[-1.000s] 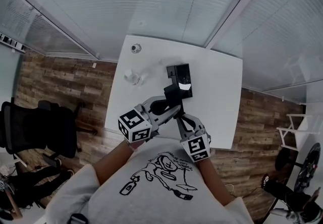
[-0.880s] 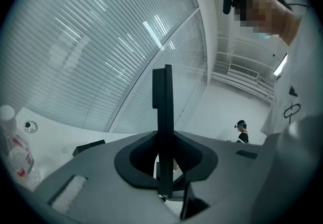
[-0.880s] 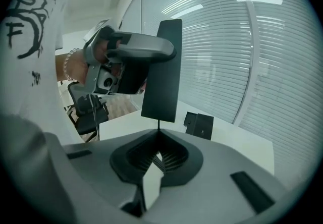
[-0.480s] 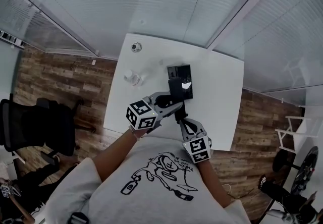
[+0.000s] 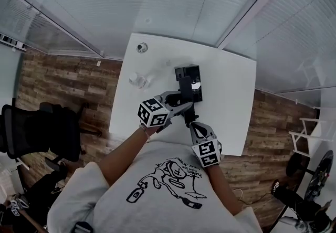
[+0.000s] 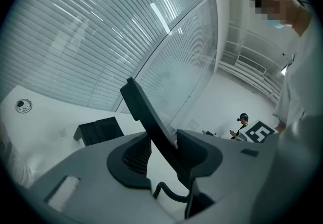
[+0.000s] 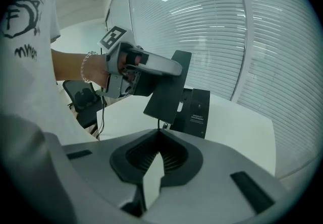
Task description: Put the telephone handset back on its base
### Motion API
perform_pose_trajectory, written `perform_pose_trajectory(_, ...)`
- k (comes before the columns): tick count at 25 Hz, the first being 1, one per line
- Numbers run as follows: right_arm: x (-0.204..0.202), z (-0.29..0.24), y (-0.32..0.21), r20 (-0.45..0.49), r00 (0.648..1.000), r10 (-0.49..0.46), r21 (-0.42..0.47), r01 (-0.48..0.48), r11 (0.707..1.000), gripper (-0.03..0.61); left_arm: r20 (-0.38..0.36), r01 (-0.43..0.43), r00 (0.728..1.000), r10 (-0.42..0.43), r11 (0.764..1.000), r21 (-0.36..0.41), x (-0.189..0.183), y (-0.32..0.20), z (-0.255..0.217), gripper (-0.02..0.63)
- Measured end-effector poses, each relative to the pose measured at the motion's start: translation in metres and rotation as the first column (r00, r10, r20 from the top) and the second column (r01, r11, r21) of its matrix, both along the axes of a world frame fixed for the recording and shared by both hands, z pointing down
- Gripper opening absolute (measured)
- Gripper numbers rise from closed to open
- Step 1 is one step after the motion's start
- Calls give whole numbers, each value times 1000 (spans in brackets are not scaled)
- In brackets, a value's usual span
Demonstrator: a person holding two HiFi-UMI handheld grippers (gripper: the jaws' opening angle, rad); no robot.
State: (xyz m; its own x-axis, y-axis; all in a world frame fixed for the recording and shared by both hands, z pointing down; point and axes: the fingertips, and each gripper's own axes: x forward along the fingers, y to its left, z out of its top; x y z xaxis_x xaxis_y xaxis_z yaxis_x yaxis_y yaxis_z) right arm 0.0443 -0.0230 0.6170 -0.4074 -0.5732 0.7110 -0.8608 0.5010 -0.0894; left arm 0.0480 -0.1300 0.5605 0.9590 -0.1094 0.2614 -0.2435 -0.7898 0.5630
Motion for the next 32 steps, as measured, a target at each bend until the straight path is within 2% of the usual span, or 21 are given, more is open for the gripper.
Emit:
perform_pose_trajectory(10, 3, 18, -6, 1, 1000, 4, -59, -4, 998, 3, 40, 6, 999, -3, 997, -78, 3, -14, 37, 166)
perform_pose_trajectory(22, 6, 34, -21, 11, 1000, 1, -114, 0, 993, 3, 48, 33, 999, -23, 977, -210, 4, -33, 72, 176)
perform_pose_trajectory(32, 9, 41, -32, 10, 1000, 11, -133, -9, 991, 4, 55, 23, 998, -9, 965, -262, 6, -43, 90, 179)
